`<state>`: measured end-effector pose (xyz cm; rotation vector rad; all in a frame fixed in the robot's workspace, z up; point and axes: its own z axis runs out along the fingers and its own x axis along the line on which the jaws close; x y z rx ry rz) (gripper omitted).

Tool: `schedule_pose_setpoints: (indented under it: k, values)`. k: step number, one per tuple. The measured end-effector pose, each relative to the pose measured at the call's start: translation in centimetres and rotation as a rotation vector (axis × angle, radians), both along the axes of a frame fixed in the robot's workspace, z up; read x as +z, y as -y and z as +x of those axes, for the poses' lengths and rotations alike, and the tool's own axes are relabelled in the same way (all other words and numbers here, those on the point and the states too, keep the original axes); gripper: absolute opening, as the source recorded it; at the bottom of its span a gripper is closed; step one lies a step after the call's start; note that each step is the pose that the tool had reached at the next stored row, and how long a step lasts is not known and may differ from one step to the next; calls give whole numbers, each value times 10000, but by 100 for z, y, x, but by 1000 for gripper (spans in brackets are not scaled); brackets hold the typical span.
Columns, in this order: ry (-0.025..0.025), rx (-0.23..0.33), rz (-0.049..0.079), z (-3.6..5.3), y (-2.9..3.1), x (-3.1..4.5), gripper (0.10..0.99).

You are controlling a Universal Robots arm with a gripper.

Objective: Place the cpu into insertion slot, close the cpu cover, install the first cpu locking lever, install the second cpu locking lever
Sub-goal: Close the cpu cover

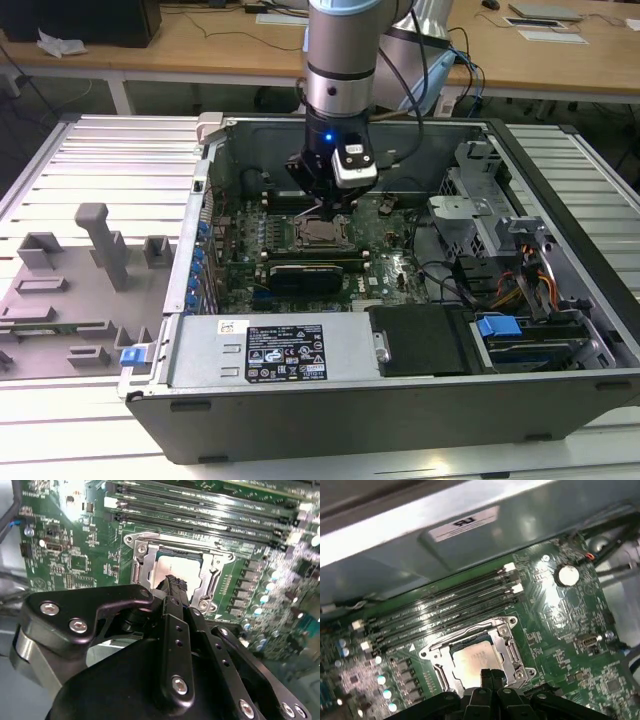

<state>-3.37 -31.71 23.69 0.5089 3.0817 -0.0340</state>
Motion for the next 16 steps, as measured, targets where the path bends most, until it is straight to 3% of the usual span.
schedule_pose_setpoints:
  k: [3, 16]
  values:
    - [0, 1070, -60, 0, 0, 0, 106]
    - [2, 3577, -173, 0, -1, 0, 106]
